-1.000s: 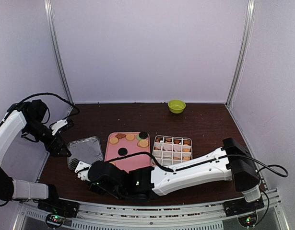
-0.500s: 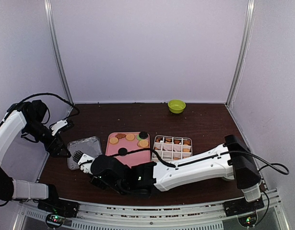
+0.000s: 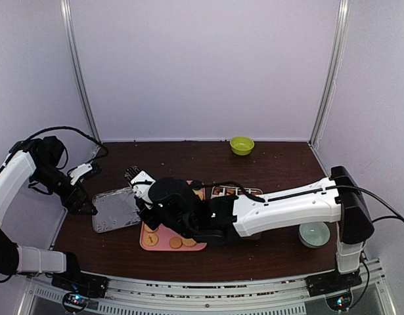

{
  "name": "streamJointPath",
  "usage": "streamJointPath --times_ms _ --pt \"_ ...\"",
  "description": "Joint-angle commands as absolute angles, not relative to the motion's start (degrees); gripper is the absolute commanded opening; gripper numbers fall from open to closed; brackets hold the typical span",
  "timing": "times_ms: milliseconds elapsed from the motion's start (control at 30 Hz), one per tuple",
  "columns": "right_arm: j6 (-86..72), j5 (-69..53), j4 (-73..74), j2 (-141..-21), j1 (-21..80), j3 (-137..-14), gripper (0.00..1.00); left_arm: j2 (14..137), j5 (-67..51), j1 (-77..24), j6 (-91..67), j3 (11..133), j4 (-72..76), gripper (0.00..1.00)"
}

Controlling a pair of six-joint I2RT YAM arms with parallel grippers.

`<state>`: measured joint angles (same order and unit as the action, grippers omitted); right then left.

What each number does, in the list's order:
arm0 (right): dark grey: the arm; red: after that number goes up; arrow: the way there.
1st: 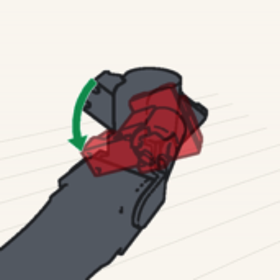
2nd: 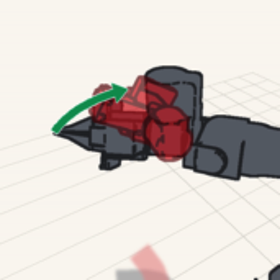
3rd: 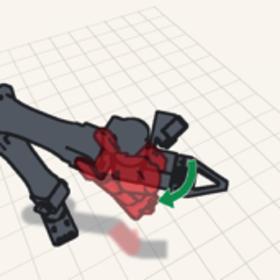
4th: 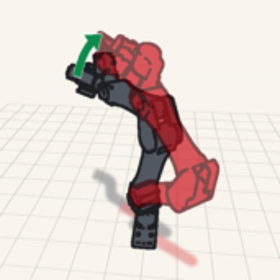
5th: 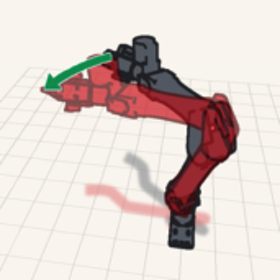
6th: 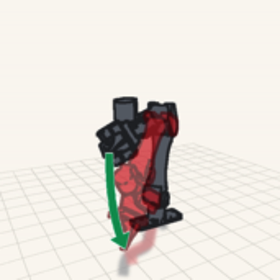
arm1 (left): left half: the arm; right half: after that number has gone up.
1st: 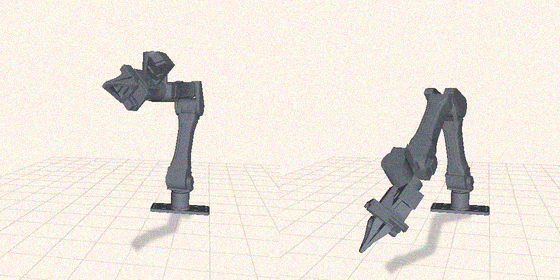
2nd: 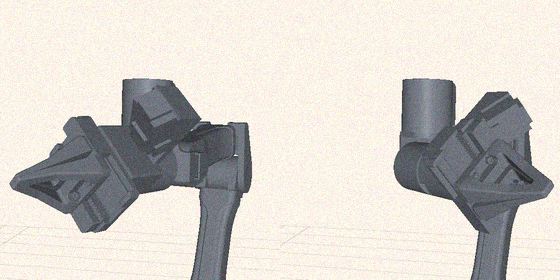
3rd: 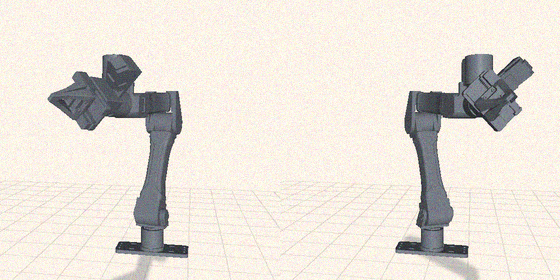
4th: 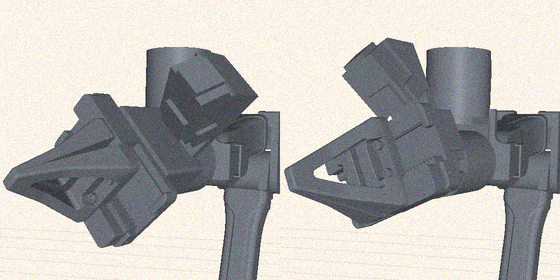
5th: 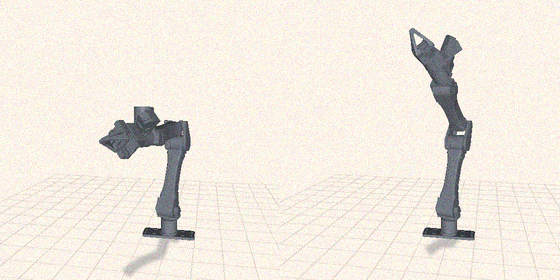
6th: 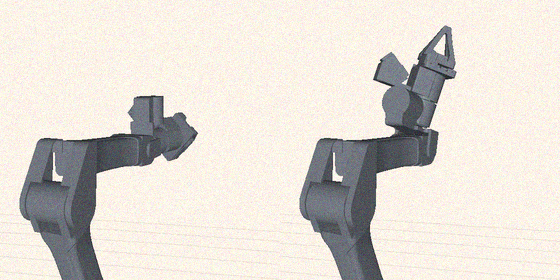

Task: Pack the cookies
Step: Place the fake cookies in the empty pocket of the box.

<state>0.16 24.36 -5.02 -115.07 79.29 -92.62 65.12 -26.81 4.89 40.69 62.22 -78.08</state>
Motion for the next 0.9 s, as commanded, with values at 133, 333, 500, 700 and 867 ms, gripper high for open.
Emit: streamJointPath --times_ms 133,333,500,700,867 --pt "-2.7 28.9 -7.7 -97.4 76.7 -78.6 0.00 64.3 -28.2 5.4 41.6 64.1 -78.7 0.92" --pt "-6.9 32.7 -5.6 -83.1 74.5 -63.0 0.00 64.7 -28.9 5.4 41.6 64.3 -78.8 0.92" --pt "-11.3 34.2 -4.9 -75.7 73.8 -54.3 0.00 65.1 -29.4 5.3 41.5 64.5 -78.7 0.92" --pt "-14.1 34.8 -4.5 -73.7 73.8 -51.4 0.00 65.1 -29.3 5.3 41.3 64.7 -78.7 0.92" --pt "-15.4 34.8 -4.1 -73.3 73.8 -49.9 0.00 65.1 -29.4 5.3 41.3 64.6 -78.7 0.92"
